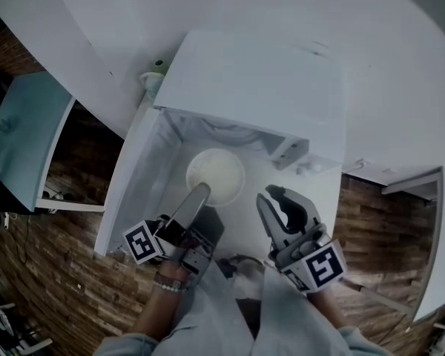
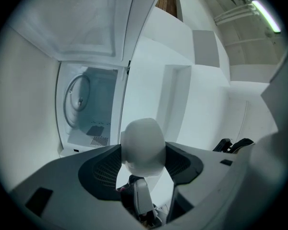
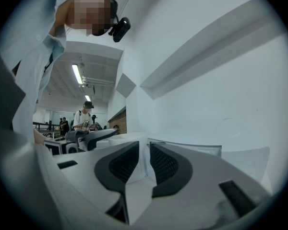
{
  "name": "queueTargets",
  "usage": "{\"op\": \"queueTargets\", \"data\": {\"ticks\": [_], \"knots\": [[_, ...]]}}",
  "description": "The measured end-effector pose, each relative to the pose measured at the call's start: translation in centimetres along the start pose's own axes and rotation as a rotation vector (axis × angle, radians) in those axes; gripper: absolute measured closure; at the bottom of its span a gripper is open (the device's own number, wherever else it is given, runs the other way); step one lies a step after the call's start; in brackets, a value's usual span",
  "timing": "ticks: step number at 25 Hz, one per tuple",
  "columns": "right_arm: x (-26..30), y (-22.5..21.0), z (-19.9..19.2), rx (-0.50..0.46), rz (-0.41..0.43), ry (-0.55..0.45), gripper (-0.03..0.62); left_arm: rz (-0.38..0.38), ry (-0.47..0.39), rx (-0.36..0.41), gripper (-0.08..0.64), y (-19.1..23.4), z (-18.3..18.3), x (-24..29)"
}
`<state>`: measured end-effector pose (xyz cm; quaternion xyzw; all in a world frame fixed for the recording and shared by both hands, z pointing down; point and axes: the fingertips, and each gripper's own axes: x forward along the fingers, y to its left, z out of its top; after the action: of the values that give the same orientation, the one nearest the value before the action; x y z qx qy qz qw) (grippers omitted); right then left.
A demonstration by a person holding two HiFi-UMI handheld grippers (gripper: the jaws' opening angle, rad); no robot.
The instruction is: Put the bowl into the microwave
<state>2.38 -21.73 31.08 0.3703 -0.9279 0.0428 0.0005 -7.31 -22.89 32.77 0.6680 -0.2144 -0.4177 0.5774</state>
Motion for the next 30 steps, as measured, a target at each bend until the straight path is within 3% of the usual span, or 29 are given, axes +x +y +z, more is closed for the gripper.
{"op": "queueTargets", "data": {"ticks": [11, 30], "knots": [[3.8, 0.9, -2.8, -0.07, 0.054, 0.118, 0.354, 0.007, 0.037, -0.021, 0.302, 1.7, 1.3, 1.8], [7.7, 0.2, -7.1, -0.019, 0.02, 0.216, 0.301, 0.102, 0.091, -0.044, 0.302, 6.5, 2.5, 2.7]]}}
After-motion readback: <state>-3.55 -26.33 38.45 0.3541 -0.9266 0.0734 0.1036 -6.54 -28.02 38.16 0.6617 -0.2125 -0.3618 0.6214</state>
